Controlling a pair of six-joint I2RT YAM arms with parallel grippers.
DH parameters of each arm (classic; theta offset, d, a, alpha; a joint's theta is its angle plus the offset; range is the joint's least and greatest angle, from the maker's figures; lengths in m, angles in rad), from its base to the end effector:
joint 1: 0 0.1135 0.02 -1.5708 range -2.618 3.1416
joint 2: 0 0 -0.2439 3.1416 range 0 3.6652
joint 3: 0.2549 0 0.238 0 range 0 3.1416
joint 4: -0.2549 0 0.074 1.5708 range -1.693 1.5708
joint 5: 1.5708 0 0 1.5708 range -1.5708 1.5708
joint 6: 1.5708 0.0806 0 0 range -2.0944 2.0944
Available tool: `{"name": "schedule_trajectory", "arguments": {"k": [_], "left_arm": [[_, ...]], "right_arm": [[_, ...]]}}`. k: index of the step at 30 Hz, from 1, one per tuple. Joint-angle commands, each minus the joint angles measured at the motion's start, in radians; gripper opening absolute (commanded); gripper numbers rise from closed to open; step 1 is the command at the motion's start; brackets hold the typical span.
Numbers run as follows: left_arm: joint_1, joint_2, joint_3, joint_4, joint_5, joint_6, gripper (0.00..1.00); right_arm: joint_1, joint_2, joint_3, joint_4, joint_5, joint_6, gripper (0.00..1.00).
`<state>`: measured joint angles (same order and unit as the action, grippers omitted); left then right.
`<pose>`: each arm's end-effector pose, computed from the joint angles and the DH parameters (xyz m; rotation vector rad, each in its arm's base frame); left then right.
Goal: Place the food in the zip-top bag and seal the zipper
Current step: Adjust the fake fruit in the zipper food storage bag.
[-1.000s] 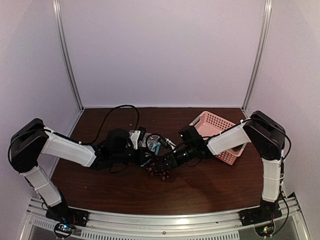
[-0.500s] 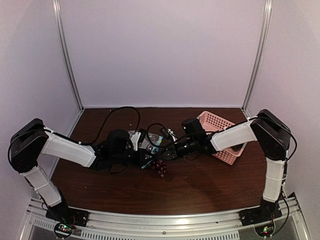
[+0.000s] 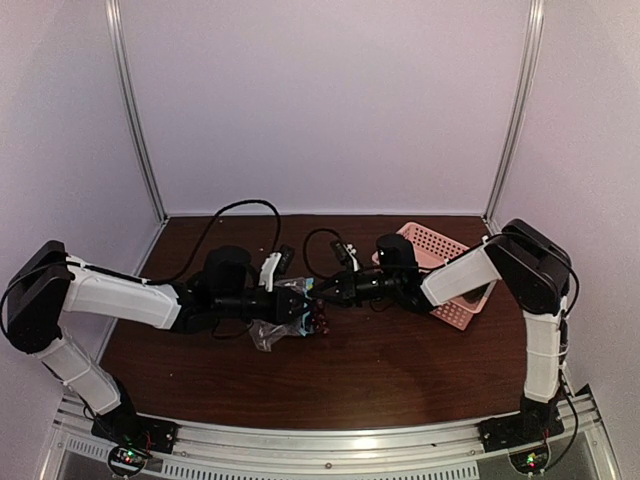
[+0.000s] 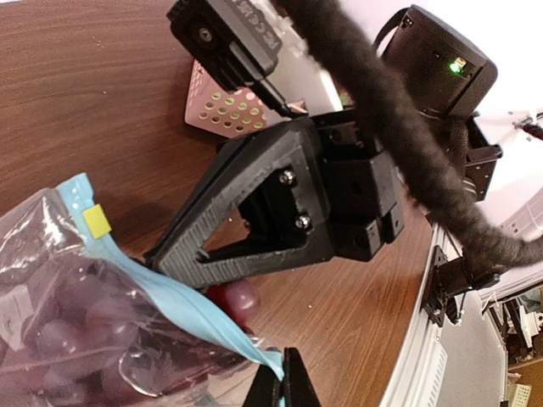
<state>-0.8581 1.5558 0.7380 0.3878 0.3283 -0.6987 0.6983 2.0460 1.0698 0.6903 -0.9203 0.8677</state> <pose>0.2120 -0.2850 0.1677 0.4125 2.1975 -1.2637 0.2867 0.3244 0.1386 -0.5941 2.1426 1.8328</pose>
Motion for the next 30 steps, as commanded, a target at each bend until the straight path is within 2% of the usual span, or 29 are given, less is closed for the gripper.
{"name": "schedule_trajectory", "arguments": {"k": [1, 7, 12, 18, 21, 23, 27, 30], "left_arm": [[-0.004, 0.001, 0.025, 0.054, 0.047, -0.004, 0.00], [-0.004, 0.035, 0.013, 0.197, 0.093, -0.074, 0.00], [-0.006, -0.018, -0.035, 0.230, 0.023, -0.080, 0.00], [-0.005, -0.038, -0.070, 0.128, -0.065, -0.086, 0.00], [-0.008, -0.060, -0.122, 0.109, -0.100, -0.114, 0.00], [-0.015, -0.081, -0.154, 0.103, -0.123, -0.123, 0.00], [-0.038, -0.107, -0.189, 0.067, -0.168, -0.118, 0.00], [-0.043, -0.113, -0.204, 0.034, -0.190, -0.119, 0.00]], "right_arm": [[0.026, 0.001, -0.016, 0.125, -0.008, 0.086, 0.00], [0.061, 0.076, -0.027, 0.168, 0.021, 0.143, 0.00], [0.072, 0.151, -0.011, 0.262, 0.014, 0.230, 0.00], [0.098, 0.160, 0.029, 0.352, -0.028, 0.301, 0.14], [0.101, 0.130, 0.047, 0.203, -0.021, 0.208, 0.19], [0.119, 0.123, 0.044, 0.134, -0.014, 0.156, 0.30], [0.124, 0.085, 0.050, -0.007, -0.011, 0.045, 0.42], [0.113, 0.007, 0.102, -0.312, 0.034, -0.191, 0.50]]}}
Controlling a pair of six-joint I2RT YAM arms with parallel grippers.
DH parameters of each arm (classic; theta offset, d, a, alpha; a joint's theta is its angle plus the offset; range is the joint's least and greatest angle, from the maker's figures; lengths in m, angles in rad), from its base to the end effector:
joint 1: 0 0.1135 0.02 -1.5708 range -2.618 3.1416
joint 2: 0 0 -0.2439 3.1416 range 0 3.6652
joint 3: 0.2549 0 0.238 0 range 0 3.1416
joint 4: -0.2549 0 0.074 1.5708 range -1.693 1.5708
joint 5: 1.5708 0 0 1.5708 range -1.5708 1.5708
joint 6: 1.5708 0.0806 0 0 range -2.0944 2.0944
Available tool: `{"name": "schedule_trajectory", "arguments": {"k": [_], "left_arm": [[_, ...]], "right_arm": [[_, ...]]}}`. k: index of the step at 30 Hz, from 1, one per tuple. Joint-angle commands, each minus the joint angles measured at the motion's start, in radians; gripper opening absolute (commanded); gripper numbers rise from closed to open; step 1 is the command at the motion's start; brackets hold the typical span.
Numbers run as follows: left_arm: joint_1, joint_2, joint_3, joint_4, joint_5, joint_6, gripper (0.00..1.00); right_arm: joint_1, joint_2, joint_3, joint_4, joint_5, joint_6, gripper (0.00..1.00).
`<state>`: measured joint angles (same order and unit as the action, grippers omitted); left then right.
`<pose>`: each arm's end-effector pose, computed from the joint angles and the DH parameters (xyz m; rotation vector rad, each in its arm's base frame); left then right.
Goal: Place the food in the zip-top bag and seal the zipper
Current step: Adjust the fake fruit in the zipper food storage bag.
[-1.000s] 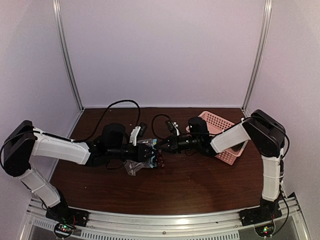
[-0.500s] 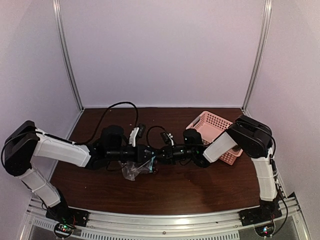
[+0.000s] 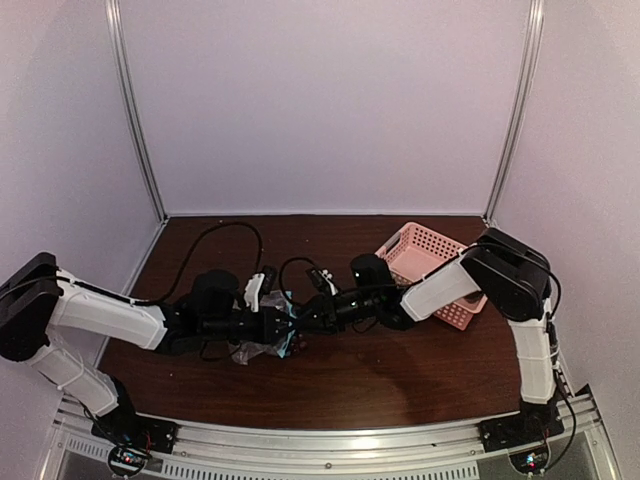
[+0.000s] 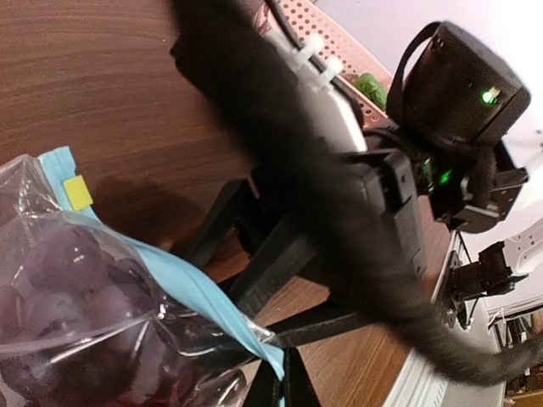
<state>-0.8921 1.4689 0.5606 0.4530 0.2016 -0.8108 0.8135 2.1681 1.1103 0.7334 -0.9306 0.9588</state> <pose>0.1893 -0.2604 0.1442 0.2344 2.2526 -1.2113 0.2541 0.3629 0.1050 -0.6359 2.2653 1.9349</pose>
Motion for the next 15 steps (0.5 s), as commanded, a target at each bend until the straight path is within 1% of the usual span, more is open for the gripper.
{"name": "schedule_trajectory", "arguments": {"k": [1, 2, 4, 7, 9, 15], "left_arm": [[-0.010, -0.028, -0.033, -0.038, -0.069, -0.008, 0.00], [-0.011, -0.032, -0.036, -0.047, -0.075, -0.006, 0.00], [-0.011, -0.043, -0.045, -0.055, -0.087, 0.000, 0.00], [-0.011, -0.055, -0.046, -0.069, -0.096, 0.015, 0.00], [-0.011, -0.061, -0.047, -0.069, -0.095, 0.022, 0.00], [-0.011, -0.068, -0.057, -0.051, -0.082, 0.041, 0.00]], "right_arm": [[-0.006, -0.139, 0.071, -0.444, 0.065, -0.350, 0.51], [-0.009, -0.166, 0.066, -0.490, 0.088, -0.396, 0.53], [-0.017, -0.214, 0.041, -0.519, 0.118, -0.443, 0.55], [-0.025, -0.230, 0.038, -0.597, 0.173, -0.524, 0.56], [-0.025, -0.201, 0.056, -0.631, 0.191, -0.551, 0.55], [0.009, -0.049, 0.142, -0.647, 0.134, -0.528, 0.46]]}}
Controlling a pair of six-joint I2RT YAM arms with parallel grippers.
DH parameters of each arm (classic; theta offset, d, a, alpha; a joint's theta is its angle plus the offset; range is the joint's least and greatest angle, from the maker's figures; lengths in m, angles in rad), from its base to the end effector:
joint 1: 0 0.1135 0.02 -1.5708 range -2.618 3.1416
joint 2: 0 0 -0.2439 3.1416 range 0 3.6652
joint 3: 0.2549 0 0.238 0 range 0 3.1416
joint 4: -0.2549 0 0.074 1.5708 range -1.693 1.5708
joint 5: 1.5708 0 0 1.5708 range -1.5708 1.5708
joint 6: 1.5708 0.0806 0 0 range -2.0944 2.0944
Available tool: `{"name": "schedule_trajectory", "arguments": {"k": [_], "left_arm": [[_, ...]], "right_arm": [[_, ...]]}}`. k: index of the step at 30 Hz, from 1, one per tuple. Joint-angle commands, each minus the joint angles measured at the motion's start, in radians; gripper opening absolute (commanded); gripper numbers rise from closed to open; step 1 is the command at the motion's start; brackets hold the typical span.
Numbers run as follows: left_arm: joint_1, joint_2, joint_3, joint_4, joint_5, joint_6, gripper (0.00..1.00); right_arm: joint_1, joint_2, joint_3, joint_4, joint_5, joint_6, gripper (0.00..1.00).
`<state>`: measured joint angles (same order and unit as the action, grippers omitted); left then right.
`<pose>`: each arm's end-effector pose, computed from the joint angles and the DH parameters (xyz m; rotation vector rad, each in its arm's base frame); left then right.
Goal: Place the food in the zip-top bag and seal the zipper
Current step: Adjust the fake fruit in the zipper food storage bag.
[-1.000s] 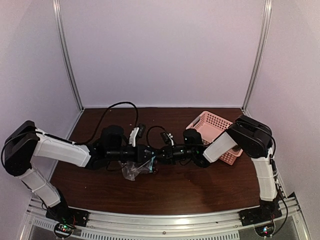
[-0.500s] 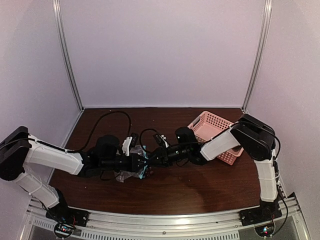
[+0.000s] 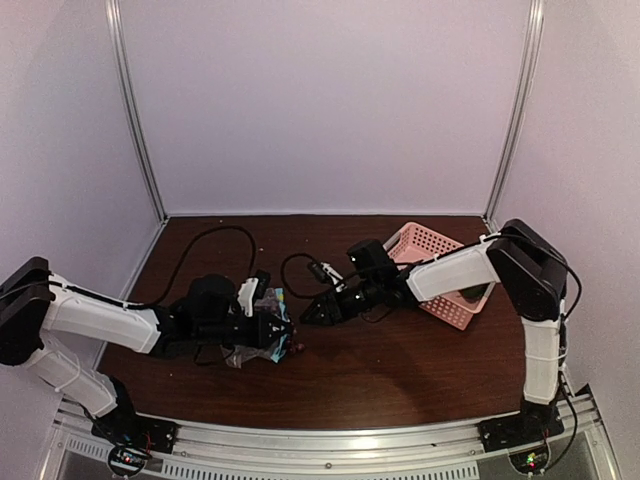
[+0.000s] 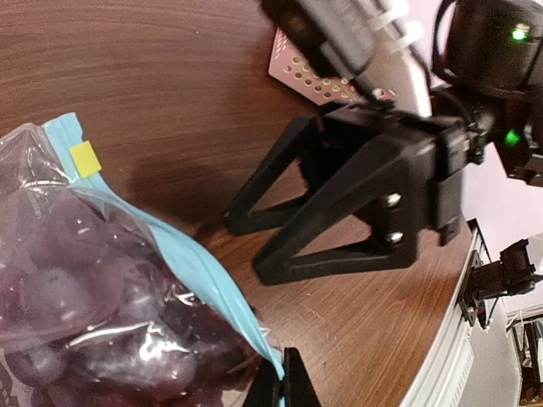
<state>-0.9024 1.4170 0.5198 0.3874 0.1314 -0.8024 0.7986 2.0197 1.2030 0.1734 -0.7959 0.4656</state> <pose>0.1823 -0.2479 0.1368 0.2033 2.2892 -1.1137 0.2599 0.3494 0.1282 -0.8948 2.2817 1.5222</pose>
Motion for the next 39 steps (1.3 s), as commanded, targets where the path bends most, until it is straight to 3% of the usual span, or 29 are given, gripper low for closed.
{"name": "schedule_trajectory", "arguments": {"k": [1, 3, 5, 9, 11, 12, 19, 22, 23, 25, 27, 29, 33, 39], "left_arm": [[-0.001, -0.015, -0.017, 0.018, -0.009, 0.036, 0.00], [-0.001, -0.012, -0.022, 0.034, -0.005, 0.042, 0.00], [-0.001, -0.002, -0.022, 0.050, 0.008, 0.047, 0.00], [-0.002, 0.025, -0.018, 0.102, 0.069, 0.050, 0.00], [-0.006, 0.037, -0.016, 0.138, 0.095, 0.050, 0.00], [-0.010, 0.042, -0.011, 0.152, 0.107, 0.050, 0.00], [-0.073, 0.066, 0.136, 0.080, 0.142, 0.080, 0.00], [-0.115, 0.053, 0.211, 0.004, 0.133, 0.100, 0.00], [-0.127, 0.043, 0.232, -0.031, 0.102, 0.101, 0.00], [-0.133, 0.012, 0.246, -0.072, 0.071, 0.103, 0.00], [-0.133, -0.025, 0.235, -0.090, 0.014, 0.102, 0.00], [-0.133, -0.055, 0.224, -0.086, -0.041, 0.121, 0.00], [-0.131, -0.042, 0.207, 0.052, -0.025, 0.136, 0.00], [-0.131, 0.034, 0.174, 0.362, -0.028, 0.085, 0.00]], "right_arm": [[0.035, 0.123, 0.072, -0.090, -0.018, -0.031, 0.43], [0.062, 0.162, 0.112, -0.089, -0.070, -0.012, 0.40], [0.083, 0.177, 0.103, 0.040, -0.162, 0.091, 0.37], [0.086, 0.199, -0.015, 0.780, -0.275, 0.624, 0.36], [0.090, 0.237, 0.005, 1.023, -0.301, 0.807, 0.35], [0.096, 0.240, 0.021, 1.024, -0.306, 0.824, 0.34], [0.129, 0.220, 0.020, 0.927, -0.259, 0.771, 0.31], [0.098, 0.168, 0.022, 0.817, -0.273, 0.714, 0.37], [0.077, 0.122, 0.017, 0.727, -0.283, 0.616, 0.38], [0.027, 0.000, 0.019, 0.392, -0.273, 0.335, 0.42], [-0.013, -0.132, 0.034, 0.006, -0.205, 0.019, 0.47], [-0.030, -0.254, 0.026, -0.228, -0.129, -0.180, 0.53], [-0.046, -0.486, -0.120, -0.276, 0.002, -0.280, 0.72], [-0.187, -0.569, -0.124, -0.432, 0.044, -0.384, 0.71]]}}
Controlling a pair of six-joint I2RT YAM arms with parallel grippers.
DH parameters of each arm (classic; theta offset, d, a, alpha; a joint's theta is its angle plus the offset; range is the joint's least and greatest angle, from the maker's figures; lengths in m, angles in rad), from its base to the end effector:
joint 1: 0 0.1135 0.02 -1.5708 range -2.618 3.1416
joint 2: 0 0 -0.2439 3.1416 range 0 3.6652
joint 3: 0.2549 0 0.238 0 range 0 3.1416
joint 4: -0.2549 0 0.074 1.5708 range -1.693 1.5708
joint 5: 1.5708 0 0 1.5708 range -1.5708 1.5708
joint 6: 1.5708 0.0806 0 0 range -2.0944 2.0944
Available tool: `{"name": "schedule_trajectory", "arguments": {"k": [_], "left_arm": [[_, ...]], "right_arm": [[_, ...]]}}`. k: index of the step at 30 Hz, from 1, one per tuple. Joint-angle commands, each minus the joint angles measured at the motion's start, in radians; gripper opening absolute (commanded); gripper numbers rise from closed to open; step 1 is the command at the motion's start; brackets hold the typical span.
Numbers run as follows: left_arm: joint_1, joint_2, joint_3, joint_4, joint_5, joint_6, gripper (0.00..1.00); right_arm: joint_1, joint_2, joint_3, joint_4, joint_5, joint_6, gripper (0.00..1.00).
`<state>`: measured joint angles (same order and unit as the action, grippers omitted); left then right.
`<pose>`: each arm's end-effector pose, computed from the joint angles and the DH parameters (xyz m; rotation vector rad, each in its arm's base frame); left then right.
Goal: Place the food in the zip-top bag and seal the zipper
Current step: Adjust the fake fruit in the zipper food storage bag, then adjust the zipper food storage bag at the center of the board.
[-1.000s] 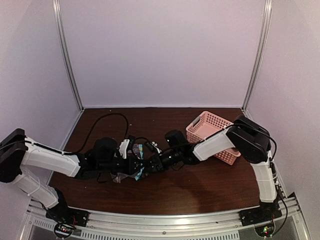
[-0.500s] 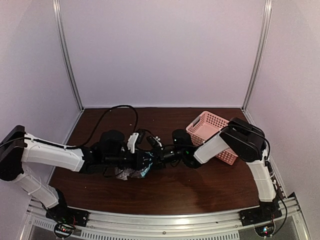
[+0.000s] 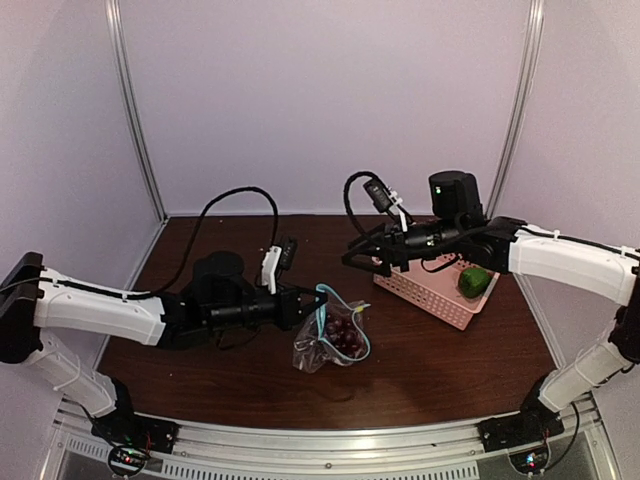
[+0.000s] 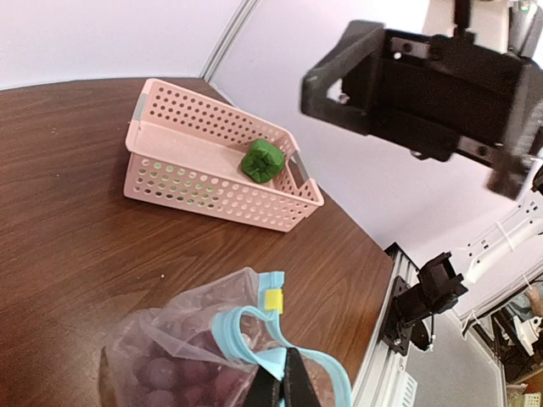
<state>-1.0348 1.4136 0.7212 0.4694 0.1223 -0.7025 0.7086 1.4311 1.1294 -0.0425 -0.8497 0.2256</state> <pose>0.1691 -0.3039 0.2195 0.4283 1.9612 -1.3018 0.2214 0.2695 0.3010 -1.0756 1.7554 1.4141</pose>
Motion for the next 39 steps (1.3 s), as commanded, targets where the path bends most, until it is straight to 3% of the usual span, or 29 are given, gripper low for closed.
{"name": "schedule_trajectory", "arguments": {"k": [1, 5, 11, 17, 25, 31, 32, 34, 39], "left_arm": [[0.001, 0.050, -0.026, 0.308, -0.023, -0.017, 0.00], [0.001, 0.093, -0.002, 0.343, -0.033, -0.025, 0.00], [0.002, 0.120, 0.009, 0.372, -0.070, -0.049, 0.00], [0.001, 0.140, 0.006, 0.391, -0.079, -0.058, 0.00], [0.001, 0.131, 0.007, 0.361, -0.081, -0.053, 0.00], [0.001, 0.127, -0.002, 0.326, -0.104, -0.053, 0.00], [0.001, 0.127, 0.005, 0.294, -0.107, -0.050, 0.00], [0.002, 0.128, 0.030, 0.189, -0.136, -0.041, 0.00], [-0.001, 0.220, 0.311, -0.501, -0.269, 0.013, 0.00]], "right_arm": [[-0.124, 0.019, -0.056, -0.244, 0.115, -0.148, 0.71], [-0.150, -0.019, -0.163, -0.225, 0.096, -0.128, 0.71], [-0.149, 0.033, -0.127, -0.390, 0.049, -0.192, 0.73], [-0.110, 0.108, -0.137, -0.271, 0.089, -0.101, 0.73], [-0.098, 0.276, -0.023, -0.299, 0.066, -0.097, 0.46], [-0.090, 0.260, -0.041, -0.283, 0.086, -0.100, 0.07], [-0.089, 0.258, -0.033, -0.298, 0.098, -0.110, 0.00], [-0.089, 0.255, 0.009, -0.355, 0.112, -0.139, 0.00], [-0.104, 0.203, 0.223, -0.535, 0.216, -0.213, 0.00]]}}
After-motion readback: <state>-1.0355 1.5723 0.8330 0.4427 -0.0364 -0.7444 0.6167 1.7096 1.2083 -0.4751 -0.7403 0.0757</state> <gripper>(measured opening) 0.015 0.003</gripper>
